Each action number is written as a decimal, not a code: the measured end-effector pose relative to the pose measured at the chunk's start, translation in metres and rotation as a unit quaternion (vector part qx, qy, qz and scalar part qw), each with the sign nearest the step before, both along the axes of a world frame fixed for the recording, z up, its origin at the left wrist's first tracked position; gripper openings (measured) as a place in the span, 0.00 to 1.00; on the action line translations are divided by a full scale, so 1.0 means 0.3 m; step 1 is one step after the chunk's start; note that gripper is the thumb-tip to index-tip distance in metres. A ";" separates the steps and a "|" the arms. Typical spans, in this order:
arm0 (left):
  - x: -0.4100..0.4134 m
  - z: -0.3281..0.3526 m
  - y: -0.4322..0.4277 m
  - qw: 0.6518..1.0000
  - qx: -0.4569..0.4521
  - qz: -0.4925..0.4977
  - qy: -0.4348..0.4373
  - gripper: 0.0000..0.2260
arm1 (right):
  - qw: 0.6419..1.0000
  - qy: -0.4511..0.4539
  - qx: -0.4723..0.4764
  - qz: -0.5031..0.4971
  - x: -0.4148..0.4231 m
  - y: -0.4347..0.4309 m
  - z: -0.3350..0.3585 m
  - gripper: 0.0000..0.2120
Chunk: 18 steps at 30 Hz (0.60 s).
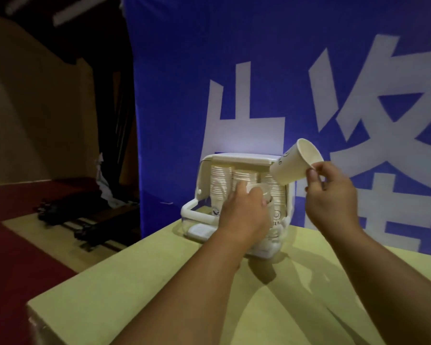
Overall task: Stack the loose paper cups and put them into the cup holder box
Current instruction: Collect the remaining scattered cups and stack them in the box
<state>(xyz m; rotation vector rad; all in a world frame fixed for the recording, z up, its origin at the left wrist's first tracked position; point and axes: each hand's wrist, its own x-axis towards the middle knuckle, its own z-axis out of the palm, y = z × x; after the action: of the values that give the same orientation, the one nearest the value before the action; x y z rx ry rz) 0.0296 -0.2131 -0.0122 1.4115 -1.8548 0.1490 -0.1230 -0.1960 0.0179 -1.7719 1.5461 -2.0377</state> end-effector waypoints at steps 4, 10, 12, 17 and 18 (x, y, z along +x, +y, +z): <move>-0.011 -0.025 0.001 0.996 0.056 -0.064 0.033 0.20 | 0.997 0.073 0.020 0.011 0.041 -0.002 -0.007 0.09; -0.013 -0.035 -0.008 0.981 0.044 -0.055 0.181 0.38 | 0.977 0.203 0.033 -0.053 0.055 0.006 0.015 0.07; -0.014 -0.036 -0.005 0.985 0.036 -0.055 0.162 0.46 | 0.961 0.261 0.035 -0.078 0.063 0.015 0.025 0.08; -0.019 -0.044 -0.016 0.990 0.006 -0.050 0.133 0.51 | 0.968 0.243 0.017 -0.049 0.082 0.031 0.027 0.07; -0.015 -0.047 -0.015 0.989 0.005 -0.055 0.139 0.51 | 0.962 0.265 0.033 -0.056 0.083 0.026 0.015 0.05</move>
<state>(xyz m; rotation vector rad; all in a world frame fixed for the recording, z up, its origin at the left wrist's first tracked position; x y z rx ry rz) 0.0251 -0.2177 -0.0262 1.2620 -1.6974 -0.1070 -0.0982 -0.1881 0.0225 -2.3863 1.8429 -1.5971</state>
